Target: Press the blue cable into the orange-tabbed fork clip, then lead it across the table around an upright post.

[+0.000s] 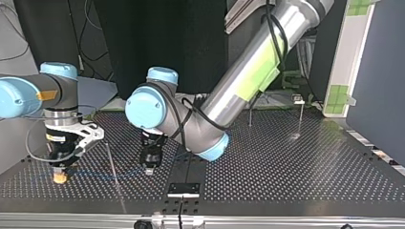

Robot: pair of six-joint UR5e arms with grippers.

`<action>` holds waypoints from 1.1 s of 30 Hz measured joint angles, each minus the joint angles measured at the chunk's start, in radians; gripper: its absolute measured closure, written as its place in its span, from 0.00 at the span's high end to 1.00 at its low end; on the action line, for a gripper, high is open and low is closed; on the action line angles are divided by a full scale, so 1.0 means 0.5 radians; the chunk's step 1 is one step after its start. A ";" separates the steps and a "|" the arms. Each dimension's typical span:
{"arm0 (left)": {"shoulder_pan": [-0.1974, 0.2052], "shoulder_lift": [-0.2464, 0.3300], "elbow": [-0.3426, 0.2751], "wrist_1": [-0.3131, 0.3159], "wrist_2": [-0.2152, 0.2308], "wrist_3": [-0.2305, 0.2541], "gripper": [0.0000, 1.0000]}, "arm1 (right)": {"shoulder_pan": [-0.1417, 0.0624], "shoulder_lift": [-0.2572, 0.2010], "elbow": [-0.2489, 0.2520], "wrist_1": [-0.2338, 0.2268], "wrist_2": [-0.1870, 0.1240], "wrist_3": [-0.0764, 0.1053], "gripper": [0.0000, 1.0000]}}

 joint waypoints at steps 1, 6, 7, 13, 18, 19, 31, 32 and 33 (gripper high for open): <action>-0.004 -0.015 0.015 0.000 -0.001 -0.002 0.01 | -0.008 0.000 0.003 0.000 0.000 0.001 0.00; -0.015 -0.100 0.106 0.002 -0.003 -0.009 0.01 | -0.044 0.000 0.005 -0.001 0.000 0.002 0.00; -0.016 -0.110 0.121 0.004 -0.002 -0.011 0.01 | -0.052 0.000 0.006 -0.001 0.000 0.003 0.00; -0.008 -0.133 0.221 0.046 0.010 -0.024 0.01 | -0.096 0.004 0.006 -0.005 0.003 0.018 0.00; -0.002 -0.135 0.308 0.087 0.024 -0.024 0.01 | -0.122 0.025 0.006 -0.008 0.004 0.019 0.00; -0.005 -0.135 0.323 0.093 0.025 -0.023 0.01 | -0.128 0.035 0.006 -0.009 0.004 0.018 0.00; -0.008 -0.135 0.268 0.176 0.036 -0.009 0.01 | -0.172 0.078 0.006 -0.016 0.006 0.016 0.00; -0.007 -0.135 0.247 0.192 0.036 -0.006 0.01 | -0.175 0.080 0.006 -0.017 0.006 0.017 0.00; -0.006 -0.136 0.230 0.205 0.037 -0.005 0.01 | -0.177 0.082 0.007 -0.017 0.005 0.017 0.00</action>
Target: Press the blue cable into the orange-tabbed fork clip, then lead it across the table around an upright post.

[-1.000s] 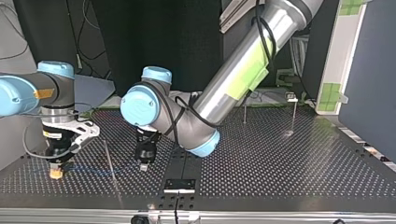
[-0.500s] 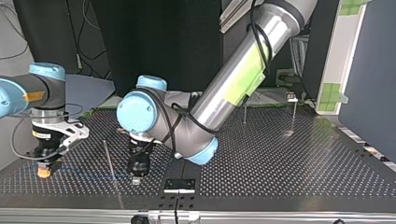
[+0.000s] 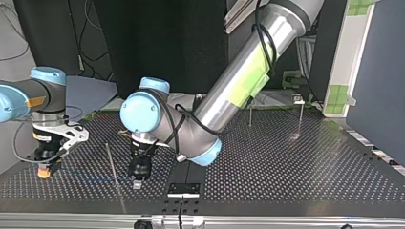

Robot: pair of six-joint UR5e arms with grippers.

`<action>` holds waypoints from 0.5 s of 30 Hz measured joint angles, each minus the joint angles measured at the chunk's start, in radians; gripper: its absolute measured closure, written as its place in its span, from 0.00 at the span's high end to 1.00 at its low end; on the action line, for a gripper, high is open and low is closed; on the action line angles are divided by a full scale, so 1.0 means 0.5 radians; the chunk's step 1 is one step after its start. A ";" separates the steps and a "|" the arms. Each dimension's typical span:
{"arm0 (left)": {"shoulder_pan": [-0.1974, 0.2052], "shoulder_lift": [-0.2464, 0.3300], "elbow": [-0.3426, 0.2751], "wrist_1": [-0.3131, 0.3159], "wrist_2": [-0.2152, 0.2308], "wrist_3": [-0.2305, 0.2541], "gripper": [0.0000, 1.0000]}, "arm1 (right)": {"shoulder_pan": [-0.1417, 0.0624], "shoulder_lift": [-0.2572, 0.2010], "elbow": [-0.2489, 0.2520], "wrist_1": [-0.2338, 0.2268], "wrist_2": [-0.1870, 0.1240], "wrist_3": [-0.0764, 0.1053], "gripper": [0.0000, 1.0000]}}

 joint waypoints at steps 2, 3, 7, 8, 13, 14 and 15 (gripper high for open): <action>0.004 -0.001 -0.040 0.035 0.005 0.001 0.01 | -0.007 0.007 0.000 -0.001 -0.001 0.001 0.00; 0.006 -0.001 -0.056 0.050 0.008 0.002 0.01 | -0.010 0.011 0.000 -0.001 -0.001 0.001 0.00; 0.014 -0.007 -0.129 0.080 0.021 0.002 0.01 | -0.022 0.034 0.000 -0.005 -0.003 0.002 0.00; 0.016 -0.009 -0.151 0.083 0.026 0.002 0.01 | -0.024 0.038 0.000 -0.006 -0.004 0.003 0.00; 0.020 -0.035 -0.204 0.078 0.039 0.008 0.01 | -0.044 0.072 0.000 -0.010 -0.005 0.003 0.00; 0.019 -0.048 -0.209 0.071 0.042 0.014 0.01 | -0.048 0.081 0.000 -0.011 -0.005 0.003 0.00; 0.017 -0.059 -0.212 0.065 0.043 0.021 0.01 | -0.052 0.091 0.000 -0.012 -0.005 0.003 0.00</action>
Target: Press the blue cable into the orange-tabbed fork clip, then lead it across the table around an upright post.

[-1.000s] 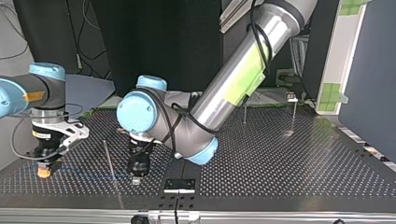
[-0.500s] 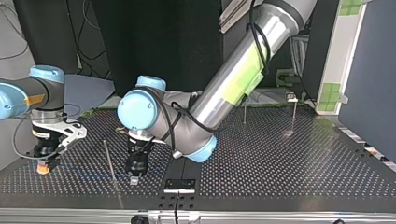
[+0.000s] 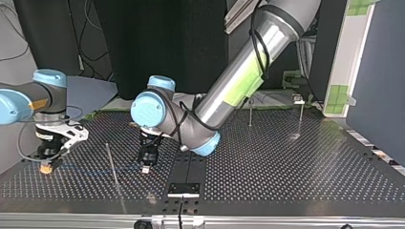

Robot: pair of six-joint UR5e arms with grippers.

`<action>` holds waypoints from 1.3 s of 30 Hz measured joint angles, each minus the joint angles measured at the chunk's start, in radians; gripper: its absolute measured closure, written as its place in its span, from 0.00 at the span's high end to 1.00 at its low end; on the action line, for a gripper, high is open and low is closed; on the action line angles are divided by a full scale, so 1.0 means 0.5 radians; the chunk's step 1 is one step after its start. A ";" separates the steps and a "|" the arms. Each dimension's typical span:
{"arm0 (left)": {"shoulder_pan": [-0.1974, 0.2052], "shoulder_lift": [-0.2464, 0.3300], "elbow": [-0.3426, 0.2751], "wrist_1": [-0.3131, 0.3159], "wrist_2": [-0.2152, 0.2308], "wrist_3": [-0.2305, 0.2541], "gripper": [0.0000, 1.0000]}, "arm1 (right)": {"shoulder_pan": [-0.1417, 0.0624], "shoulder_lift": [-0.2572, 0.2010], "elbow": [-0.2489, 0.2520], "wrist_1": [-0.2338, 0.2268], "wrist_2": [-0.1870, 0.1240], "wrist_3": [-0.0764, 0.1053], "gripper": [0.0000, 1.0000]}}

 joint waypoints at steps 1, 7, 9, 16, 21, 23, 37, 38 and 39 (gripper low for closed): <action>-0.002 -0.012 -0.002 -0.007 0.001 0.008 0.01 | -0.005 0.015 0.000 -0.001 0.000 0.000 0.00; -0.019 -0.071 -0.012 -0.034 -0.001 0.052 0.01 | -0.020 0.097 0.002 -0.002 -0.004 0.000 0.00; -0.024 -0.078 -0.013 -0.035 -0.003 0.056 0.01 | -0.017 0.122 0.005 -0.001 -0.008 0.000 0.00; -0.045 -0.081 -0.027 -0.032 -0.007 0.059 0.01 | 0.002 0.171 0.031 -0.002 -0.022 0.000 0.00; -0.046 -0.081 -0.098 0.015 -0.003 0.060 0.01 | 0.014 0.206 0.040 -0.003 -0.026 0.000 0.00; -0.045 -0.081 -0.137 0.046 -0.002 0.060 0.01 | 0.020 0.222 0.044 -0.002 -0.029 0.000 0.00; -0.047 -0.081 -0.250 0.095 -0.016 0.059 0.01 | 0.050 0.353 0.146 -0.039 -0.013 -0.023 0.00; -0.047 -0.081 -0.250 0.095 -0.017 0.059 0.01 | 0.054 0.363 0.155 -0.047 -0.013 -0.026 0.00; -0.047 -0.081 -0.250 0.095 -0.018 0.059 0.01 | 0.058 0.373 0.165 -0.057 -0.013 -0.029 0.00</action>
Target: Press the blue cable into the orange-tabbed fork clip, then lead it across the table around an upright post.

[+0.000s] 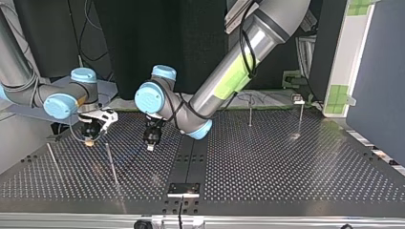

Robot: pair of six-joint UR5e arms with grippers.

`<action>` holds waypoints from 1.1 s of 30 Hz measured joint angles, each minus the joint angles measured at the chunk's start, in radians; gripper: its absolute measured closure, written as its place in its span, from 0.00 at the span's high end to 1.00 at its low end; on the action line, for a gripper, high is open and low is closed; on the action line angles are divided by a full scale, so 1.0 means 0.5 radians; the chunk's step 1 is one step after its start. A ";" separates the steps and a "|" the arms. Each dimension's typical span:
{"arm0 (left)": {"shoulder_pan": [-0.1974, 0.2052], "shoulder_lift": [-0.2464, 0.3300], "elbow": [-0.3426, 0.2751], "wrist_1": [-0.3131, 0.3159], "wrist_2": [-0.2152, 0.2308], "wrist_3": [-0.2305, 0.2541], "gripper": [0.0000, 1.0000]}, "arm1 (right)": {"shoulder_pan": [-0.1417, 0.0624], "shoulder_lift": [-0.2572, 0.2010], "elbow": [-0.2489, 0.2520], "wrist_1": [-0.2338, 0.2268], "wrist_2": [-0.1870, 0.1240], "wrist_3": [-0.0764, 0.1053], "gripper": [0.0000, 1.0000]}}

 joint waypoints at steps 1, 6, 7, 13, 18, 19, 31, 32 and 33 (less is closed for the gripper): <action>0.000 0.000 0.000 0.000 -0.001 0.000 0.01 | 0.004 0.015 0.013 -0.014 0.000 -0.003 0.00; 0.000 0.000 -0.001 0.000 -0.007 0.000 0.01 | 0.012 0.077 0.051 -0.053 0.001 -0.022 0.00; 0.000 0.000 -0.001 0.000 -0.008 -0.001 0.01 | 0.010 0.089 0.061 -0.062 0.002 -0.026 0.00; -0.002 0.000 -0.001 0.000 -0.022 -0.005 0.01 | -0.024 0.111 0.117 -0.130 0.001 -0.042 0.00; -0.005 0.000 -0.002 0.018 -0.043 0.002 0.21 | -0.044 0.118 0.132 -0.153 -0.006 -0.057 0.00; -0.007 0.000 -0.002 0.027 -0.045 0.009 0.38 | -0.047 0.119 0.133 -0.154 -0.008 -0.059 0.00; -0.026 0.000 -0.002 0.101 -0.040 -0.049 1.00 | -0.051 0.128 0.154 -0.160 -0.006 -0.086 0.00; -0.023 -0.001 -0.002 0.103 -0.045 -0.068 1.00 | -0.053 0.129 0.159 -0.163 -0.005 -0.087 0.00; -0.020 -0.004 -0.002 0.105 -0.045 -0.082 1.00 | -0.056 0.130 0.165 -0.167 -0.005 -0.087 0.00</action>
